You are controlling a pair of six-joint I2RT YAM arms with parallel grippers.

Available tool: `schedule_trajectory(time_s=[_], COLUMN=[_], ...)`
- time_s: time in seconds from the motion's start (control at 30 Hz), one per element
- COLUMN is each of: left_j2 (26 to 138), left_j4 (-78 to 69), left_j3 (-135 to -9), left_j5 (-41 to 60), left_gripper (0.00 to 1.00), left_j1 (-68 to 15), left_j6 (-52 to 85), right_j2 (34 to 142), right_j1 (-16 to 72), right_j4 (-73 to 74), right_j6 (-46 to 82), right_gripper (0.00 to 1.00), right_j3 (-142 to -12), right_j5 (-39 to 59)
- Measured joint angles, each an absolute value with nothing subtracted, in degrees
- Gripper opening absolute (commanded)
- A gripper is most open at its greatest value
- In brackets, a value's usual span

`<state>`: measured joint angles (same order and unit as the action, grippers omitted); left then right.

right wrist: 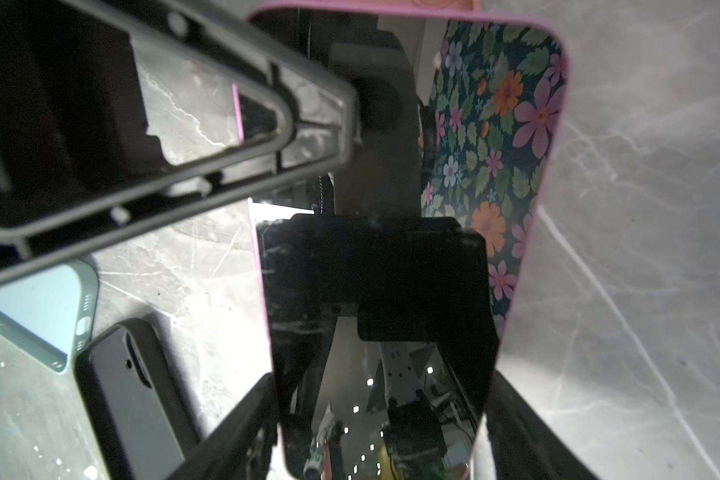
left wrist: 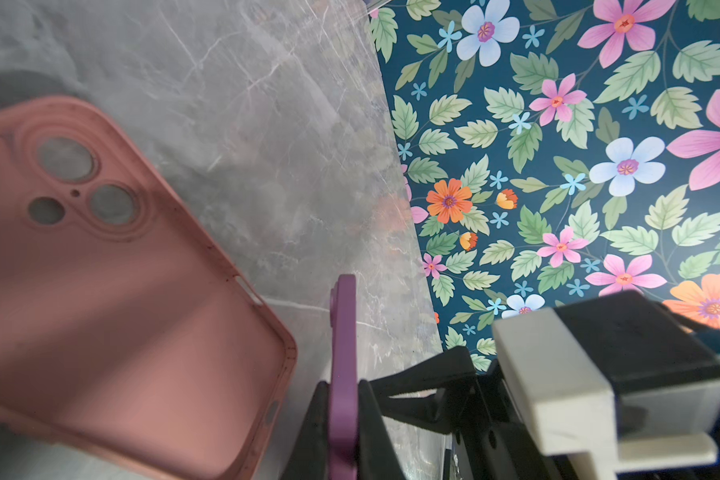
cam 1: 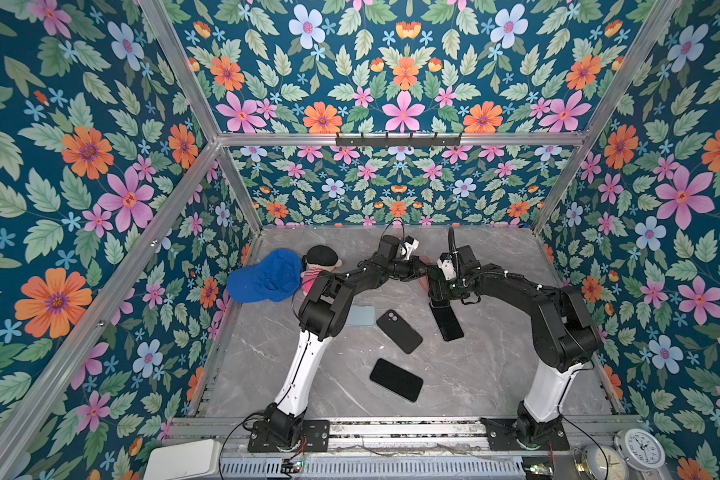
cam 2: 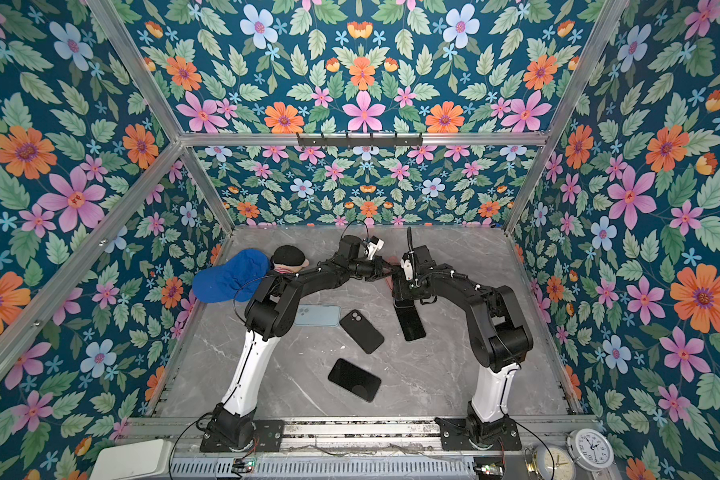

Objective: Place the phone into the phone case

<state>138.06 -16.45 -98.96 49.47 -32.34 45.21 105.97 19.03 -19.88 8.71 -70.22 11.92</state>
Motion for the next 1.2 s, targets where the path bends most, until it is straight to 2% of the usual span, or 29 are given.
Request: schedule_trajectory(time_s=[0.1, 0.27, 0.47, 0.67, 0.93, 1.2], left_j2=[137.64, 136.99, 133.88, 133.12, 131.02, 129.16], left_j4=[-17.63, -20.75, -25.71, -35.35, -50.28, -58.61], left_j3=[-97.6, -94.56, -88.95, -85.6, -80.23, -76.6], left_j5=[49.23, 49.41, 48.58, 47.66, 43.05, 38.44], left_gripper=[0.08, 0.05, 0.04, 0.0, 0.0, 0.0], left_j1=[-32.29, -32.25, -32.16, -31.9, -31.05, -31.03], left_j6=[46.02, 49.19, 51.46, 59.64, 72.31, 79.7], right_j2=[105.3, 100.33, 90.72, 81.82, 73.17, 73.28], right_j1=[19.05, 18.87, 18.76, 17.82, 14.13, 13.63], right_j4=[-19.9, -20.23, -21.12, -16.38, 2.31, 22.48], right_j6=[8.21, 8.08, 13.91, 27.11, 46.26, 59.81], right_gripper=[0.9, 0.94, 0.9, 0.89, 0.86, 0.78], right_j3=[-70.19, -68.49, -63.22, -56.66, -42.39, -34.96], right_j5=[11.53, 11.38, 13.32, 16.25, 22.76, 26.02])
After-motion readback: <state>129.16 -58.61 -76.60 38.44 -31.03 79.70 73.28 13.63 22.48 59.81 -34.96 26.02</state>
